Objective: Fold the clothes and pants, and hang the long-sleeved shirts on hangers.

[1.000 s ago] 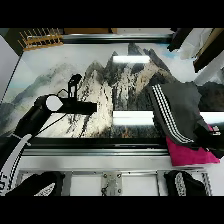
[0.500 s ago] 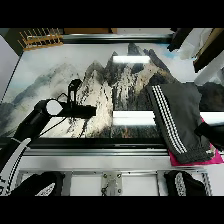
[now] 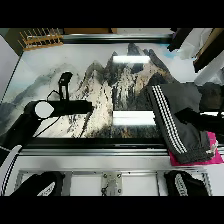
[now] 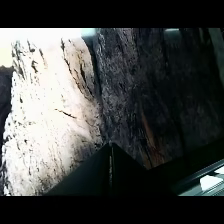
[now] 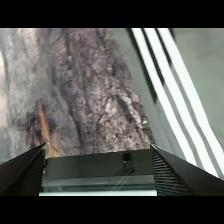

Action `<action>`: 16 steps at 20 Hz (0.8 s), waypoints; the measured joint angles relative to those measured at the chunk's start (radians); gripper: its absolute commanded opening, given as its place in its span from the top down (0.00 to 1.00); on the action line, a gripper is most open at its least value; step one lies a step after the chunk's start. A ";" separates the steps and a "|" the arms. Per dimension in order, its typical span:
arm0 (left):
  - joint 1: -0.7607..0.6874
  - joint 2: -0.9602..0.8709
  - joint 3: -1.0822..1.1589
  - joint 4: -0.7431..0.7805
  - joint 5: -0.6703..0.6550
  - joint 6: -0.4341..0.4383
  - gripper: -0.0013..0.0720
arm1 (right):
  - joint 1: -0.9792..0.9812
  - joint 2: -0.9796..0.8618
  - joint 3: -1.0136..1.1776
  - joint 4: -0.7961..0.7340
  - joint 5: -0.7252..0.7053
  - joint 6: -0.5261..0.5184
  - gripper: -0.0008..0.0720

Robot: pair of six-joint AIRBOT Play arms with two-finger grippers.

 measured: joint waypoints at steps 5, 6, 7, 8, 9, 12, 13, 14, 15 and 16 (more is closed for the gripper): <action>0.034 0.037 0.000 -0.001 0.004 -0.002 0.97 | 0.048 -0.036 0.001 0.025 -0.003 -0.016 0.96; 0.038 0.045 0.000 -0.001 0.005 -0.002 0.97 | 0.052 -0.038 0.001 0.029 -0.004 -0.017 0.96; 0.040 0.052 0.000 -0.001 0.005 -0.002 0.97 | 0.054 -0.040 0.002 0.029 -0.004 -0.018 0.96; 0.042 0.058 0.000 -0.001 0.006 -0.002 0.97 | 0.056 -0.042 0.002 0.031 -0.004 -0.020 0.96; 0.043 0.063 0.000 -0.001 0.006 -0.002 0.97 | 0.057 -0.042 0.002 0.032 -0.004 -0.020 0.96; 0.045 0.072 0.000 -0.002 0.006 -0.002 0.97 | 0.059 -0.044 0.002 0.035 -0.004 -0.020 0.96; 0.046 0.074 0.000 -0.002 0.006 -0.002 0.97 | 0.059 -0.044 0.002 0.035 -0.004 -0.020 0.96; 0.046 0.074 0.000 -0.002 0.006 -0.001 0.97 | 0.059 -0.044 0.002 0.035 -0.004 -0.020 0.96; 0.046 0.075 0.000 -0.002 0.006 -0.001 0.97 | 0.059 -0.044 0.002 0.035 -0.004 -0.020 0.96; 0.046 0.076 0.000 -0.002 0.006 0.001 0.97 | 0.060 -0.044 0.002 0.035 -0.004 -0.020 0.96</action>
